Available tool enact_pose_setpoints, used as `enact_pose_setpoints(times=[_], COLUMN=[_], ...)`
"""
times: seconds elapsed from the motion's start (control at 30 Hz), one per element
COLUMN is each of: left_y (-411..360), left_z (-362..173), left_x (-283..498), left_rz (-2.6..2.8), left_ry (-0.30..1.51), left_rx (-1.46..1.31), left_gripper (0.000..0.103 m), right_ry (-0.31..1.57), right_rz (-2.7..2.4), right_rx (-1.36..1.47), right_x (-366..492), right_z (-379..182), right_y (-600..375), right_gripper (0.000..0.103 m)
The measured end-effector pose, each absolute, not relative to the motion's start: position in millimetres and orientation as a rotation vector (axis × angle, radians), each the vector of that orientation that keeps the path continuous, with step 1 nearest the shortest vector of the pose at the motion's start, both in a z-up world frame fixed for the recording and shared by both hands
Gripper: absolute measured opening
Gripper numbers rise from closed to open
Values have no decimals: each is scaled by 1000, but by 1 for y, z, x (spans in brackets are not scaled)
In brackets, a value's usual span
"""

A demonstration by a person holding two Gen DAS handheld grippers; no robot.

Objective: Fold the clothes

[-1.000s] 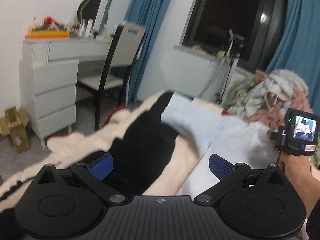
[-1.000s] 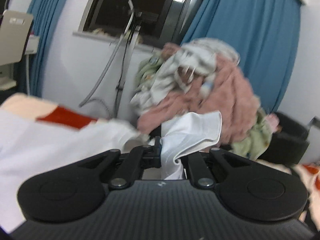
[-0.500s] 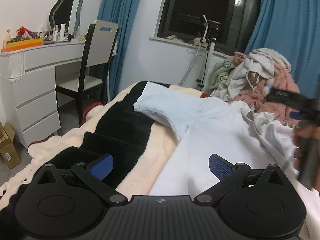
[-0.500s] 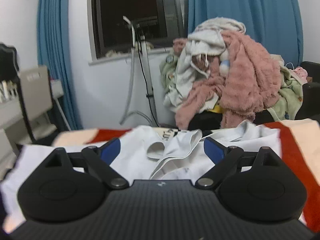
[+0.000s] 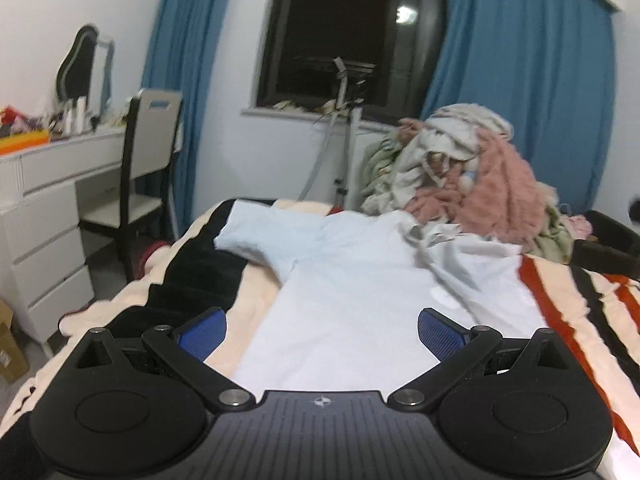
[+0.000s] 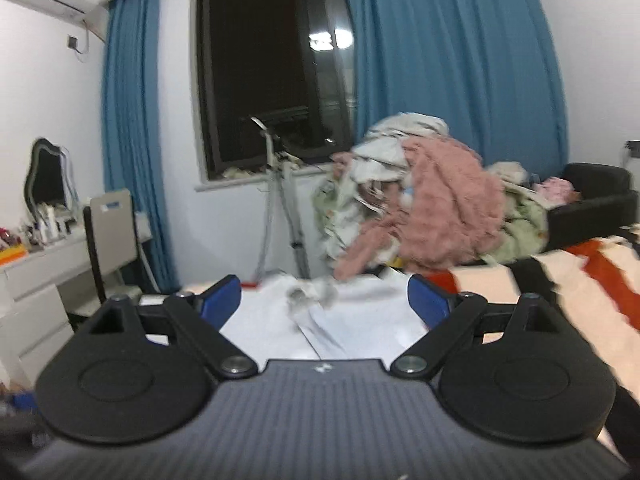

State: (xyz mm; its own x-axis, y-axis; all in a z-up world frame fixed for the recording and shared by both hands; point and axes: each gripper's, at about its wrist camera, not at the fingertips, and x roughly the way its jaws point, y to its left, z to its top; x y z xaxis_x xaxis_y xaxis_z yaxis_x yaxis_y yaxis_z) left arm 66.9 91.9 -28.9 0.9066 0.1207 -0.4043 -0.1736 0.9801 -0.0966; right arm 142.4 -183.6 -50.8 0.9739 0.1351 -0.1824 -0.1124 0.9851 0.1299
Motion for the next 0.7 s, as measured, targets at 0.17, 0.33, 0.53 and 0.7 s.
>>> enact_pose_setpoints(times=[0.17,0.33,0.53,0.7], left_y=[73,48,19,-5], left_z=[-23,-30,-38,-51], left_x=[38,16,12,7], left_rz=[103,78,22,-76], left_ry=[425,433,433,490], left_rx=[-133,-83,18,65], left_gripper=[103,103,102,93], right_ry=[210,262,272,211], right_rz=[112,136,128,63], right_rx=[72,136,182,292], right_x=[86,46,39,31], right_z=[-63,-84,-81,-62], right_y=[-197,-212,-221,-267], right_gripper=[92,92,92,92])
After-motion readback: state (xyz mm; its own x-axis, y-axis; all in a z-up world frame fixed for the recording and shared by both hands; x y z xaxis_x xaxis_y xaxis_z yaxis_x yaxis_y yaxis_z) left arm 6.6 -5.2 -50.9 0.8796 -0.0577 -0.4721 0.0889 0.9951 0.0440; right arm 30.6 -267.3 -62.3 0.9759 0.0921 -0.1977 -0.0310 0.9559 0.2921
